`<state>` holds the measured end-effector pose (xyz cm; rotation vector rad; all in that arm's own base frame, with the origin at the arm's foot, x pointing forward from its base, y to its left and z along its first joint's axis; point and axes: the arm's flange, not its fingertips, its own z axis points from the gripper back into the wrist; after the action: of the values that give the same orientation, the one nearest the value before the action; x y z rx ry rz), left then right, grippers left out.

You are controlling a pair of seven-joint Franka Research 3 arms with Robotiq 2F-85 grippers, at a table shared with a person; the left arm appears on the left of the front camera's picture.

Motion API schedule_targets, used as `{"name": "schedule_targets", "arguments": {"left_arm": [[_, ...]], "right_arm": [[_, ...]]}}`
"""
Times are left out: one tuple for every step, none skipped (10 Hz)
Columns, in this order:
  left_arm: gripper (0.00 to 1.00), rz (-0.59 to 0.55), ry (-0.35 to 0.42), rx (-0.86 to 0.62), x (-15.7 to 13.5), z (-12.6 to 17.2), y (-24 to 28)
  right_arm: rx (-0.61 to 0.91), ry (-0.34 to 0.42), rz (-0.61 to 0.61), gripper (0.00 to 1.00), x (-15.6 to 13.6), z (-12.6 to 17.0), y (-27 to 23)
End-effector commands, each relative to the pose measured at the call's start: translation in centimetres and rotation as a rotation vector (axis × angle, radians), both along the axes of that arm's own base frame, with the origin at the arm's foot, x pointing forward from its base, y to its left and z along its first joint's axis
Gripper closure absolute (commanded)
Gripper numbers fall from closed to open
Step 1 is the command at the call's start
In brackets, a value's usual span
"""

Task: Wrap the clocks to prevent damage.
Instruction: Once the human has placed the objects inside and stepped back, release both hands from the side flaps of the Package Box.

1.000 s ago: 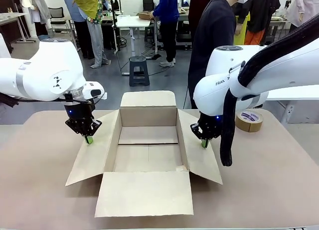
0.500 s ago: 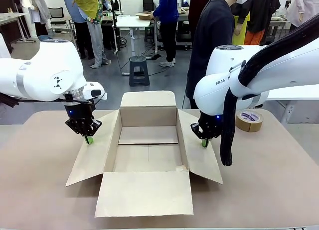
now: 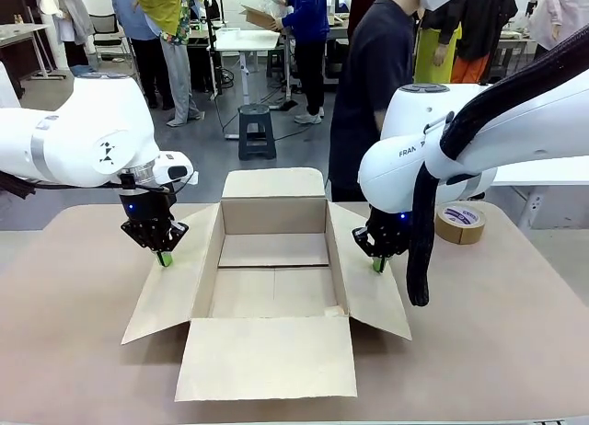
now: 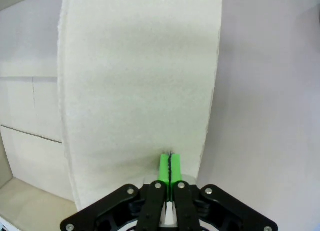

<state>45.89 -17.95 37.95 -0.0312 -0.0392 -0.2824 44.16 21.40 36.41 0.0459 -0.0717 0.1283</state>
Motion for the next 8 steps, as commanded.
{"name": "schedule_targets", "arguments": {"left_arm": [[1.0, 0.001, -0.003, 0.0, -0.1, 0.14, 0.06], [1.0, 0.001, -0.003, 0.0, -0.1, 0.14, 0.06], [1.0, 0.001, -0.003, 0.0, -0.1, 0.14, 0.06], [1.0, 0.001, -0.003, 0.0, -0.1, 0.14, 0.06], [1.0, 0.001, -0.003, 0.0, -0.1, 0.14, 0.06], [1.0, 0.001, -0.003, 0.0, -0.1, 0.14, 0.06], [1.0, 0.001, -0.003, 0.0, -0.1, 0.14, 0.06], [1.0, 0.001, -0.003, 0.0, -0.1, 0.14, 0.06]], "right_arm": [[-0.002, 0.004, 0.0, 0.99, -0.1, -0.31, 0.06], [-0.002, 0.004, 0.0, 0.99, -0.1, -0.31, 0.06], [-0.002, 0.004, 0.0, 0.99, -0.1, -0.31, 0.06], [-0.002, 0.004, 0.0, 0.99, -0.1, -0.31, 0.06], [-0.002, 0.004, 0.0, 0.99, -0.1, -0.31, 0.06], [-0.002, 0.004, 0.0, 0.99, -0.1, -0.31, 0.06], [-0.002, 0.004, 0.0, 0.99, -0.1, -0.31, 0.06], [-0.002, 0.004, 0.0, 0.99, -0.1, -0.31, 0.06]]}}
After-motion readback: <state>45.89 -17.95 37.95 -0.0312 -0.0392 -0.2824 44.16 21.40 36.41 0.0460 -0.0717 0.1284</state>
